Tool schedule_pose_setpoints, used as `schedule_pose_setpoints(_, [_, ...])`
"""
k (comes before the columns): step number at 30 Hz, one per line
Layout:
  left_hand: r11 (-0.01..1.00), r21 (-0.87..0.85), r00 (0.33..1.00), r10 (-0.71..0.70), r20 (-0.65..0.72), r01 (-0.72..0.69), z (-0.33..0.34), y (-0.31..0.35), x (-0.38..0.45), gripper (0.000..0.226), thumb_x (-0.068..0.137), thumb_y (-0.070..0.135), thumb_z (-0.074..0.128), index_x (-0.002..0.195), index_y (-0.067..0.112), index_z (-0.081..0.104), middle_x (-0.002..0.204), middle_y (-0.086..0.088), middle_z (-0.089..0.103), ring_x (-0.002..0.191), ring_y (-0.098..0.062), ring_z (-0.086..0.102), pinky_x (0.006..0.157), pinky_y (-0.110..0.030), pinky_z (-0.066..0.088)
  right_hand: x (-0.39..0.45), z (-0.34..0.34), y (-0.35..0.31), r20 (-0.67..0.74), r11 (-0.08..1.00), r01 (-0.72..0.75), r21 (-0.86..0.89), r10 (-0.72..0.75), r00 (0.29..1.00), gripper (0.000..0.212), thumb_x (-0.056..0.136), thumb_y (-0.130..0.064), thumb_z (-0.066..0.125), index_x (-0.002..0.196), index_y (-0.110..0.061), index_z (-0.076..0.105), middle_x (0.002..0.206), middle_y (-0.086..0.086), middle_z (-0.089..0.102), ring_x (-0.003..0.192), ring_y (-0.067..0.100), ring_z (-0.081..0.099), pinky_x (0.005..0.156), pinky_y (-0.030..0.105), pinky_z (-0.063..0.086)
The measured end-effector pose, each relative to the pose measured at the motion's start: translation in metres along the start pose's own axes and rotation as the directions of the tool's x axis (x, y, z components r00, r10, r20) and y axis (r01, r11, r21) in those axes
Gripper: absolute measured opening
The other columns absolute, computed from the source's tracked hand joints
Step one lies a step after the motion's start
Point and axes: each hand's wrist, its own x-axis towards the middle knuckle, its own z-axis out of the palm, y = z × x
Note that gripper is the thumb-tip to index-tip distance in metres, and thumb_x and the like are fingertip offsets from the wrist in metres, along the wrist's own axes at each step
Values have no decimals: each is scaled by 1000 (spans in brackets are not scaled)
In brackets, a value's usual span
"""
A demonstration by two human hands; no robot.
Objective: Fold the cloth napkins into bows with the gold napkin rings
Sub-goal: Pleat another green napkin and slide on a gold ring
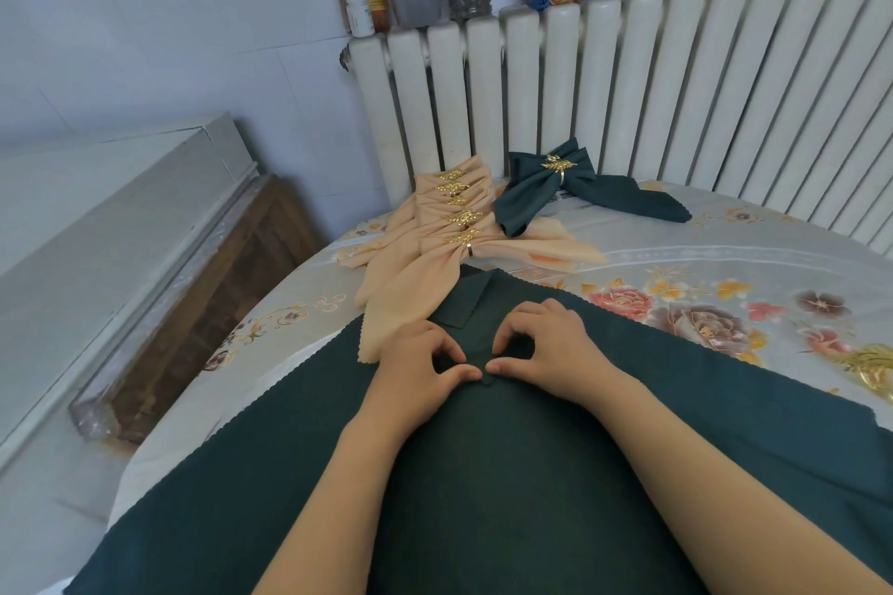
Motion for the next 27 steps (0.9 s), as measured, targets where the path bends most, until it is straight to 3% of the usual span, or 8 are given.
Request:
schedule_pose_setpoints(3, [989, -24, 986, -141, 87, 144, -3, 14, 5, 31, 72, 33, 79, 93, 27, 57, 87, 11, 54, 83, -7, 50, 76, -24, 42, 5, -3, -7, 63, 998, -68, -4, 68, 996, 31, 80, -45, 67, 108, -36, 57, 104, -13, 55, 105, 10, 38, 88, 30, 28])
schedule_pose_setpoints(5, [986, 47, 974, -166, 152, 161, -12, 24, 6, 26, 75, 32, 76, 93, 28, 58, 81, 12, 52, 81, -9, 51, 73, -26, 41, 6, -6, -16, 71, 996, -51, -79, 56, 996, 28, 82, -43, 65, 108, -34, 60, 98, -11, 54, 105, 13, 39, 89, 31, 27])
schedule_pose_setpoints(9, [963, 265, 992, 12, 123, -45, -16, 35, -2, 14, 79, 32, 70, 80, 30, 57, 83, 14, 49, 86, -9, 48, 82, -28, 35, -6, -7, -22, -17, 984, 63, -164, -66, 998, 14, 83, -37, 64, 94, -27, 65, 93, -11, 53, 95, 10, 42, 89, 28, 33])
schedule_pose_setpoints(12, [935, 303, 982, 166, 93, -186, -16, 35, -18, 9, 83, 25, 63, 84, 31, 56, 89, 15, 50, 93, -8, 46, 87, -25, 29, -22, -10, -21, -32, 983, 117, -138, -122, 992, 11, 84, -31, 65, 93, -26, 68, 97, -10, 64, 93, 9, 47, 90, 29, 39])
schedule_pose_setpoints(14, [926, 312, 976, 195, 91, -214, -17, 32, -28, 9, 86, 22, 59, 92, 28, 59, 96, 13, 54, 97, -8, 45, 95, -28, 29, -30, -15, -22, -7, 977, 137, -167, -140, 990, 15, 86, -32, 63, 99, -30, 70, 102, -12, 66, 98, 9, 50, 91, 26, 39])
schedule_pose_setpoints(20, [928, 311, 969, 150, 199, -208, -22, 29, -43, 20, 87, 21, 52, 104, 30, 59, 107, 11, 52, 106, -8, 43, 95, -26, 26, -42, -21, -22, 118, 967, 164, -193, -143, 983, 21, 86, -37, 62, 106, -37, 69, 112, -16, 64, 107, 8, 49, 96, 27, 37])
schedule_pose_setpoints(24, [974, 205, 976, 53, 213, -98, -25, 33, -46, 17, 90, 38, 52, 97, 30, 65, 101, 13, 53, 100, -4, 46, 95, -25, 26, -44, -25, -22, 188, 995, 58, -77, -42, 981, 14, 84, -39, 65, 93, -31, 73, 107, -16, 63, 103, 6, 51, 97, 28, 40])
schedule_pose_setpoints(27, [977, 214, 984, -22, 175, -17, -21, 35, -42, 22, 90, 44, 55, 90, 29, 70, 100, 11, 56, 95, -5, 46, 95, -29, 27, -41, -25, -27, 183, 998, -35, -48, 43, 982, 20, 82, -43, 66, 81, -24, 73, 102, -14, 64, 94, 7, 57, 89, 28, 46])
